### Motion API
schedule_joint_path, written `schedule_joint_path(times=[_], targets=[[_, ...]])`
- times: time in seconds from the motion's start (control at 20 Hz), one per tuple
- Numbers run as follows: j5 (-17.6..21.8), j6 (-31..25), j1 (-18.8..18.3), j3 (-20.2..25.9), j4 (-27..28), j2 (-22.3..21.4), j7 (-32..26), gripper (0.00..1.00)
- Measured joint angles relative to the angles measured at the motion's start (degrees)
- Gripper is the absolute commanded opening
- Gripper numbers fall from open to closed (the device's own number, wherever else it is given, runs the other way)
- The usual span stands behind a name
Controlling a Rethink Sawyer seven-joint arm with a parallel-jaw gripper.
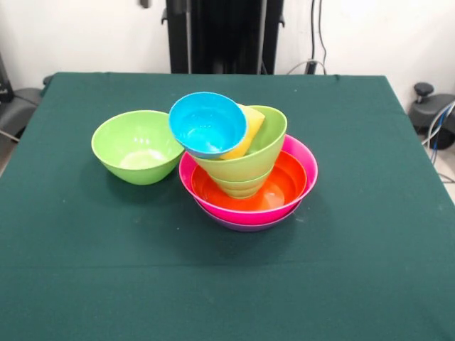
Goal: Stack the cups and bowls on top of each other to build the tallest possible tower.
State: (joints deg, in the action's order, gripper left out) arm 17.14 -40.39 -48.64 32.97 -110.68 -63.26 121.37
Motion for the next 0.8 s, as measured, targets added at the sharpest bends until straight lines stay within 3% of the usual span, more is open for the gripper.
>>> schedule_joint_path(times=[0.45, 0.8], targets=[[8.4, 5.8, -8.8, 0.6, 0.6, 7.2, 0.0, 1.00], [16.4, 10.7, -9.0, 0.2, 0.7, 13.2, 0.0, 1.00]])
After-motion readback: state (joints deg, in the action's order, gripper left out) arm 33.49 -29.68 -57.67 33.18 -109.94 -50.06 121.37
